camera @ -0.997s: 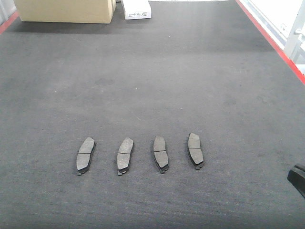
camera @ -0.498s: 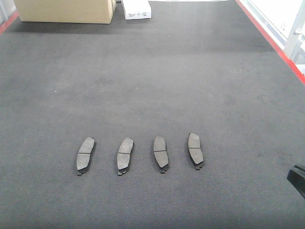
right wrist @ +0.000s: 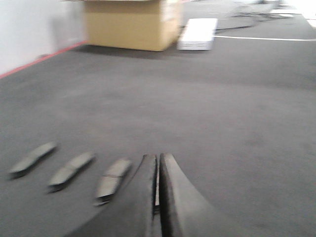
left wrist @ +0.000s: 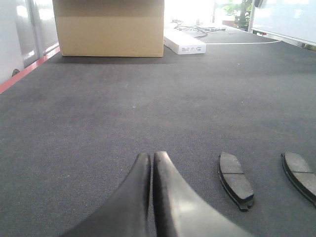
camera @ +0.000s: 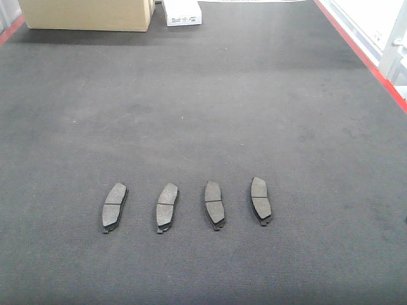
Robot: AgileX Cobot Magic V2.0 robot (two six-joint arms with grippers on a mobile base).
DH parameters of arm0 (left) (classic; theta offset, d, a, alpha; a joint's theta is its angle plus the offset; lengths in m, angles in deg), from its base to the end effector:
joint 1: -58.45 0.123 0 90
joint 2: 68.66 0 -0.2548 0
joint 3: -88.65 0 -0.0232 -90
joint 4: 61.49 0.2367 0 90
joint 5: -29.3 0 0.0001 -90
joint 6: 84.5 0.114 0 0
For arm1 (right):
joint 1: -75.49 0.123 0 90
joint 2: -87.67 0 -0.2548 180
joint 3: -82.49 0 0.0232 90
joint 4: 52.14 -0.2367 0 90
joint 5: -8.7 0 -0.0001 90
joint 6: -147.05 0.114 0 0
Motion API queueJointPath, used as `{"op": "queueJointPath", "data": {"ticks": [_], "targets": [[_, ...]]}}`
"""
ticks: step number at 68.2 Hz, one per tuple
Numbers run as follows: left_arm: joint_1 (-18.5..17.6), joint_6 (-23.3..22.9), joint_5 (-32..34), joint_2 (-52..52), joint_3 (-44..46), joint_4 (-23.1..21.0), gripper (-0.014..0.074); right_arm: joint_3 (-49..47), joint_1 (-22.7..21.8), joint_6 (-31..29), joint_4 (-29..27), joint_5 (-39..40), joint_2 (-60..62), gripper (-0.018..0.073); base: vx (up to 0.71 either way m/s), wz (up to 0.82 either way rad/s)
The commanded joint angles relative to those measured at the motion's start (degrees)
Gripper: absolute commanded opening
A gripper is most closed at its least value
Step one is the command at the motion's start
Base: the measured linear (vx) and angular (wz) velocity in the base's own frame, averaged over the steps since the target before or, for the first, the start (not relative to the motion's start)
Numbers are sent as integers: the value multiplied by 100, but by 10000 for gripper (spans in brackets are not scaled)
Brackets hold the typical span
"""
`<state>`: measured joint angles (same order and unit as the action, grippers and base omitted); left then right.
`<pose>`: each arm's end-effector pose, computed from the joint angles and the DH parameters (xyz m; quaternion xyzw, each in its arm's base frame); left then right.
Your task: Move and align brake pads A on conveyor
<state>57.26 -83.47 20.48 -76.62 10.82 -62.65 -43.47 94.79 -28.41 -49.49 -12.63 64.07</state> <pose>0.0956 -0.0023 0.1895 0.0079 0.7349 -0.0089 0.6780 0.1001 0.0330 0.2805 -0.1084 0.7523 0.1142 0.6397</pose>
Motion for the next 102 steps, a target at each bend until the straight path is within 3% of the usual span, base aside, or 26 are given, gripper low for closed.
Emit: {"op": "queueJointPath", "data": {"ticks": [1,12,19,30,102], "targets": [[11,-15,475,75,115,-14,-6,57,-671,-58,133,733,19,-3,0,0],[11,-15,475,75,115,-14,-6,1205,-1759,34,160,1753,581,-3,0,0],[11,-15,475,75,115,-14,-6,1830,-2004,20,211,1911,997,-3,0,0],[11,-15,475,75,115,-14,-6,2502,-1982,-14,221,1870,1497,-3,0,0],[11,-15,481,75,115,-14,-6,2496,-1982,6,241,1622,1627,-3,0,0]]}}
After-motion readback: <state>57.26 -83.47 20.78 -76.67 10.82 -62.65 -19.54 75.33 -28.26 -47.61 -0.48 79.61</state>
